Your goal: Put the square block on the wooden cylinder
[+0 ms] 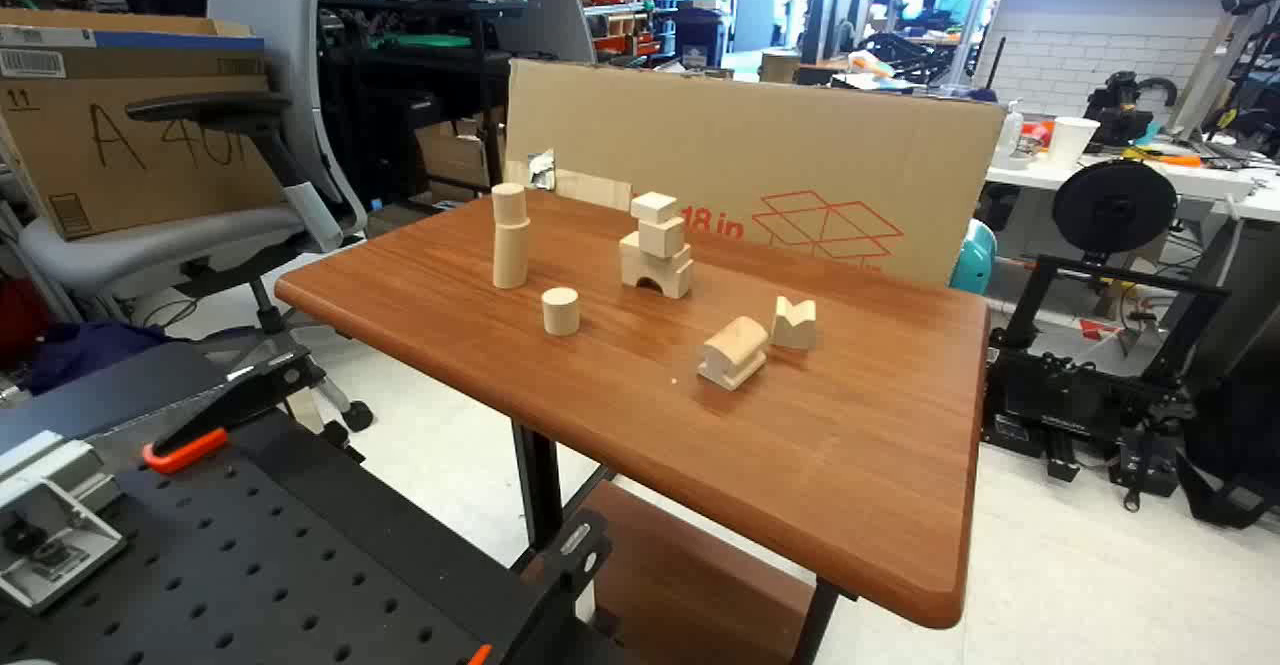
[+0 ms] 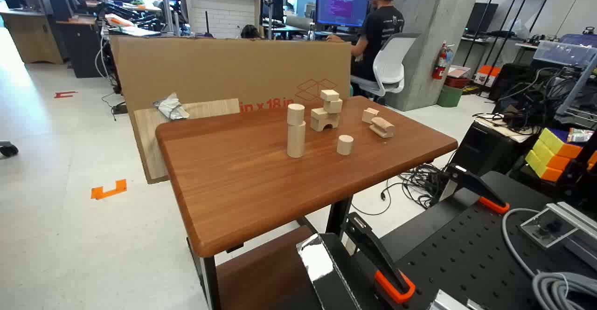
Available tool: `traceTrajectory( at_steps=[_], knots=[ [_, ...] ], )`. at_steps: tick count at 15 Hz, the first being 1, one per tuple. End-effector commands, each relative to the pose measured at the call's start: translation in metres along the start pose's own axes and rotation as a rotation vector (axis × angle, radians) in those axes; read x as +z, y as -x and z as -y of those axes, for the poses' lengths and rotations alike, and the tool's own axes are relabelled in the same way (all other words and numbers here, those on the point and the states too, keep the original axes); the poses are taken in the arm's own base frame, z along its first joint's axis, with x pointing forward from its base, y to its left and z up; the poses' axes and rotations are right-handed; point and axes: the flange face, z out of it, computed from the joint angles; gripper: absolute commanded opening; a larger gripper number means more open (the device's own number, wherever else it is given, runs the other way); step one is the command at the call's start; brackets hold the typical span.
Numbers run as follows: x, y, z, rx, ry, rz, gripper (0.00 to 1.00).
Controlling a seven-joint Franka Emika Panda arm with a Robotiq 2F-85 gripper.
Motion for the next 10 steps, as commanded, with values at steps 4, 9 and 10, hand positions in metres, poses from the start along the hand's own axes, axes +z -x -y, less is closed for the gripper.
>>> traceTrajectory(
  at_steps=[4,9,10],
  knots=[
    [-0.001,0.0,0.0,0.001,0.0,0.0,1.0],
    [0.018,-0.033,0.018,0.031,-0.034,0.084,1.0],
    [0.025,-0.043,0.023,0.072,-0.045,0.084,1.0]
  ],
)
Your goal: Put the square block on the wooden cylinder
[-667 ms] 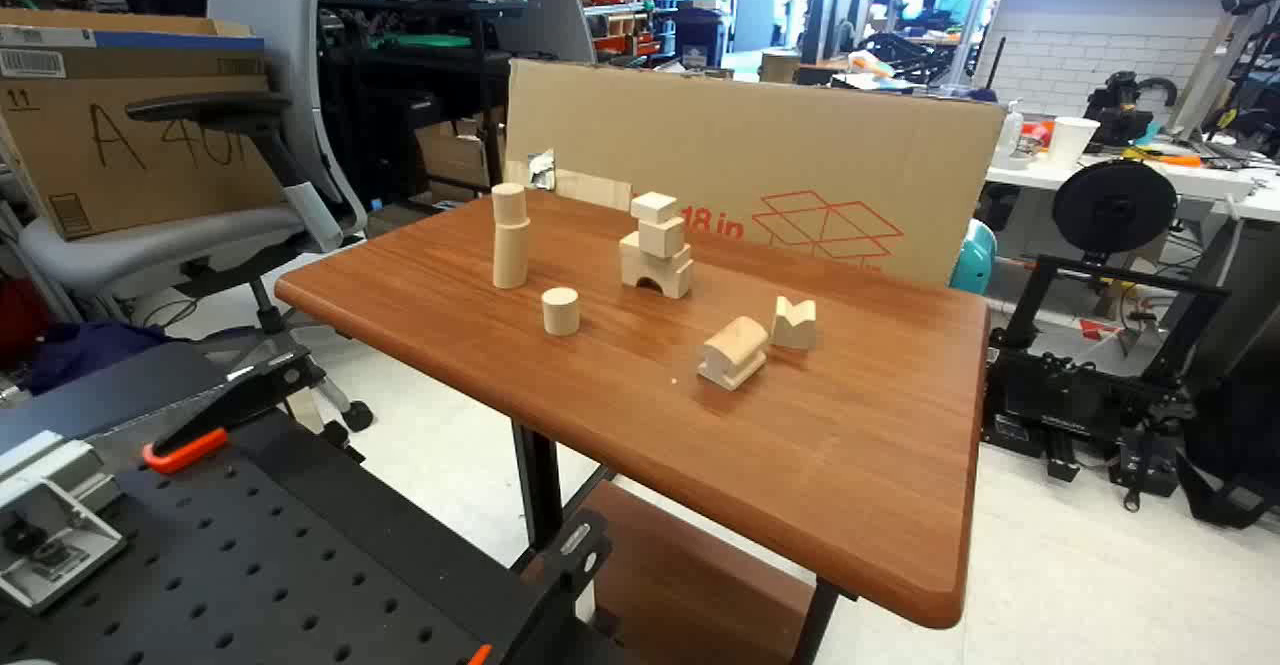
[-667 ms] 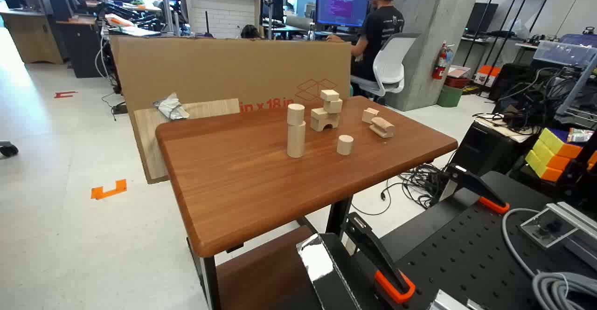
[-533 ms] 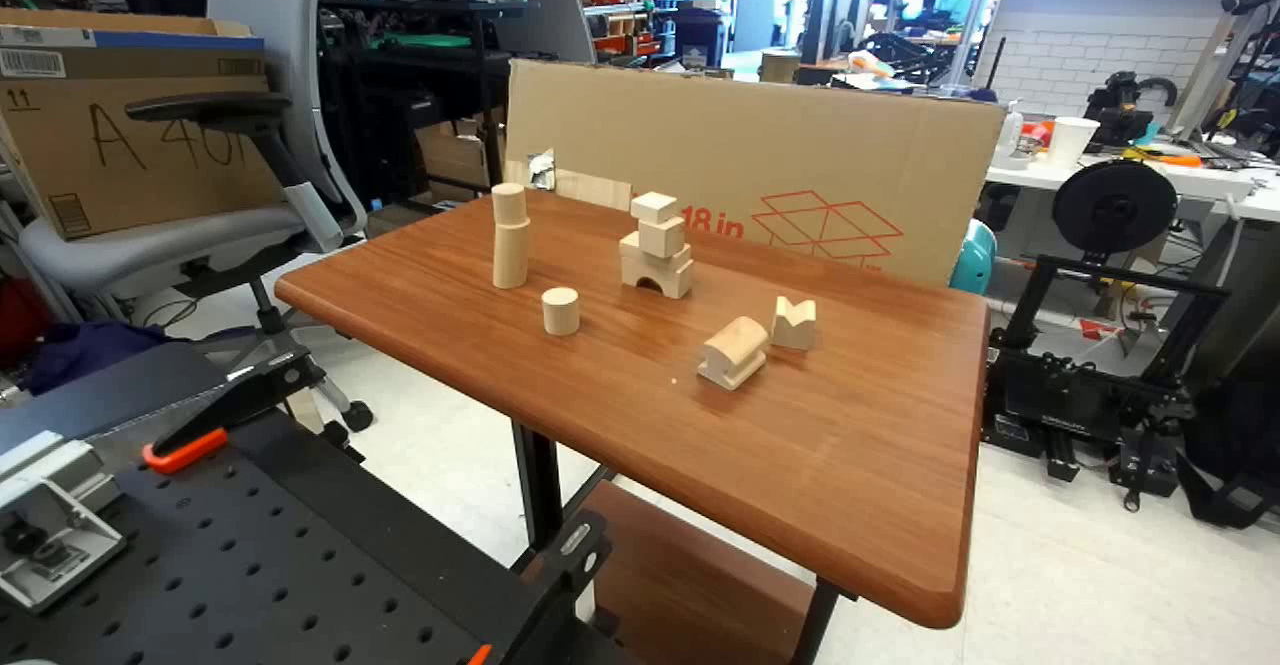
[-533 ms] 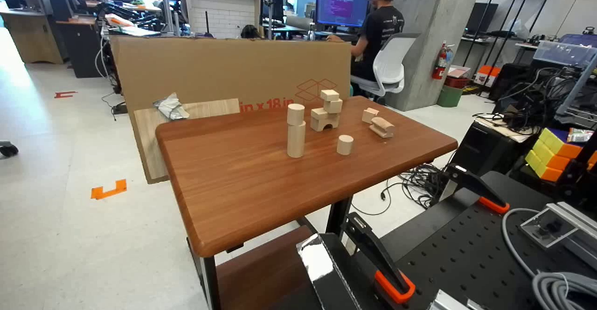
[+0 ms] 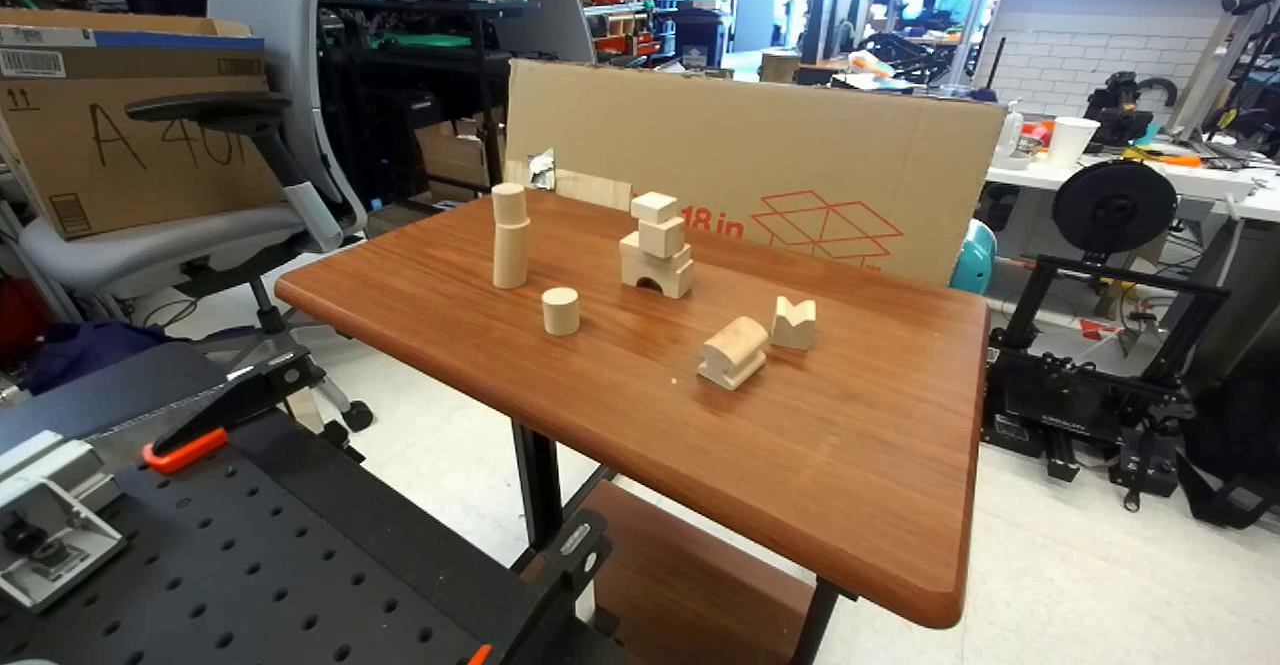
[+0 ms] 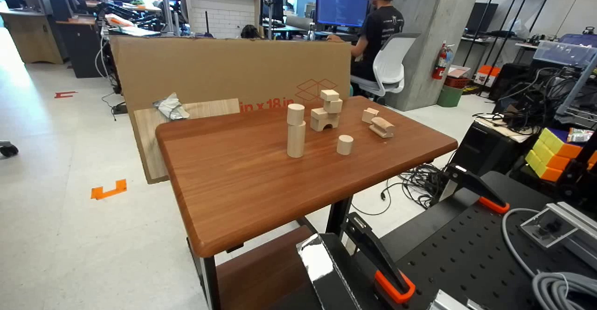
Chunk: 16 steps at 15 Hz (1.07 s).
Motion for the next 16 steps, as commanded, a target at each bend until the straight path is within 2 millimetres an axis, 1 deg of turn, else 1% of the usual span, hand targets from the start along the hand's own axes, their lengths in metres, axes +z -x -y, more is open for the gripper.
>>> traceTrajectory(
  at_steps=[1,4,10,14,16],
  knots=[
    [0.018,-0.039,0.011,0.082,-0.041,0.045,1.0],
    [0.043,-0.079,0.011,0.171,-0.075,0.023,1.0],
    [0.084,-0.166,0.008,0.249,-0.182,-0.01,1.0],
    [0.106,-0.216,0.007,0.283,-0.214,0.004,1.0],
    [0.113,-0.236,0.006,0.29,-0.214,0.008,1.0]
  ],
)
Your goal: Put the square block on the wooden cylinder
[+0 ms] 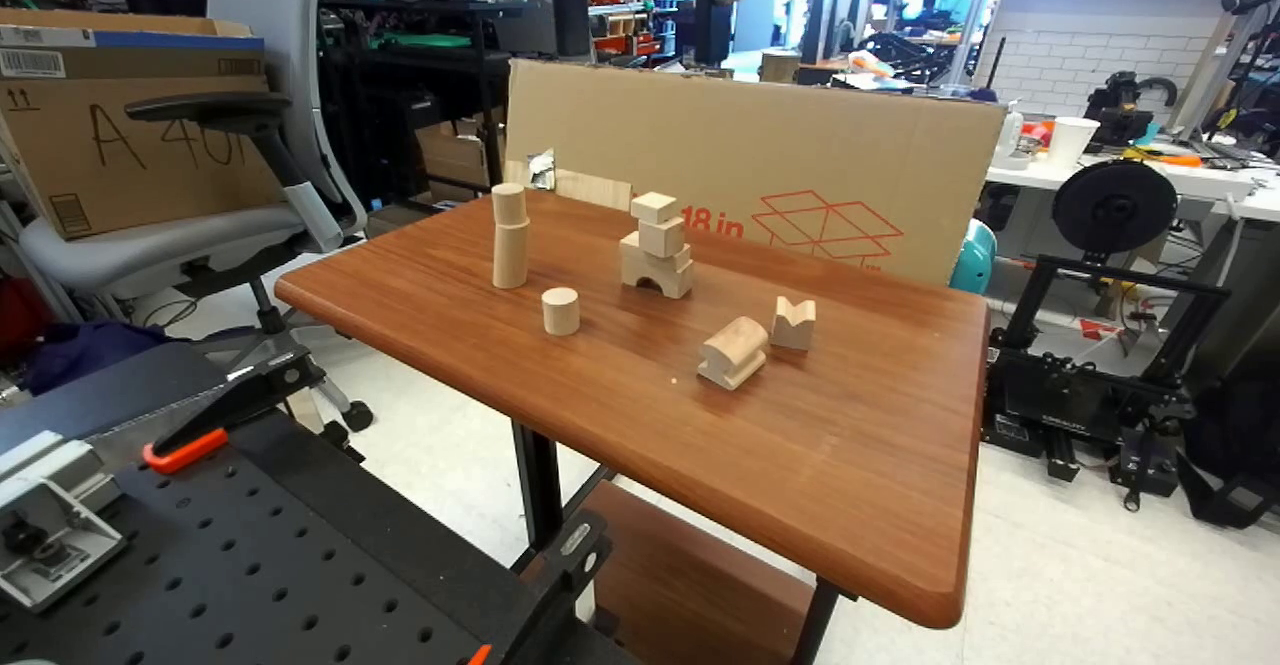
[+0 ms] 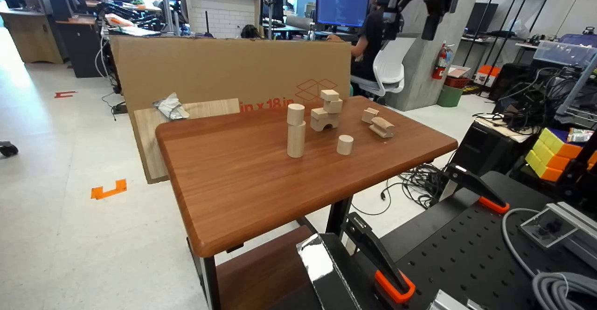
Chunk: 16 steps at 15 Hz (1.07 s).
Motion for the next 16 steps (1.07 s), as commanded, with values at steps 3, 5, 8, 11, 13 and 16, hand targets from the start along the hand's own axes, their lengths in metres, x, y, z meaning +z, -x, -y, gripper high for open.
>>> traceTrajectory(
  at_steps=[3,5,8,11,13,16],
  knots=[
    [0.018,-0.059,0.017,0.033,-0.01,-0.001,1.0],
    [0.025,-0.071,0.027,0.026,-0.003,0.005,1.0],
    [0.035,-0.083,0.047,0.009,0.007,0.016,1.0],
    [0.043,-0.094,0.063,0.001,0.002,0.022,1.0],
    [0.049,-0.101,0.066,0.006,0.002,0.03,1.0],
    [0.058,-0.112,0.064,0.021,-0.006,0.046,1.0]
  ],
)
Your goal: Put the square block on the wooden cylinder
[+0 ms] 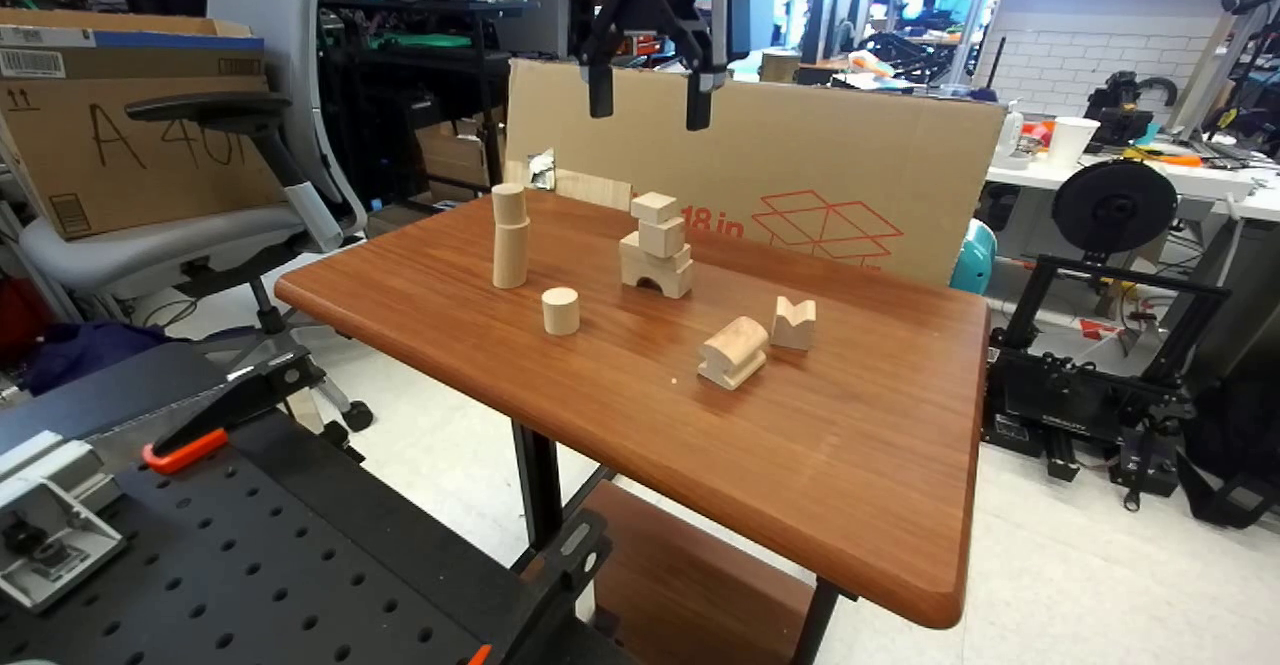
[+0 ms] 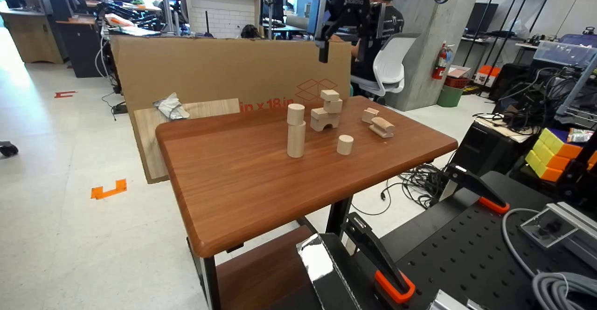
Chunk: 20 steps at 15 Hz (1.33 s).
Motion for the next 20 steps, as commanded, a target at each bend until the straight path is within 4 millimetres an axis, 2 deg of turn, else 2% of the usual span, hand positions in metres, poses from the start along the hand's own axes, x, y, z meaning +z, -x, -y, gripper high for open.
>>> traceTrajectory(
  at_steps=[1,10,20],
  knots=[
    [0.011,-0.021,-0.001,0.025,-0.014,0.031,1.0],
    [0.046,-0.037,0.008,0.013,-0.012,0.096,1.0],
    [0.061,-0.041,0.016,0.003,0.007,0.158,1.0]
  ],
)
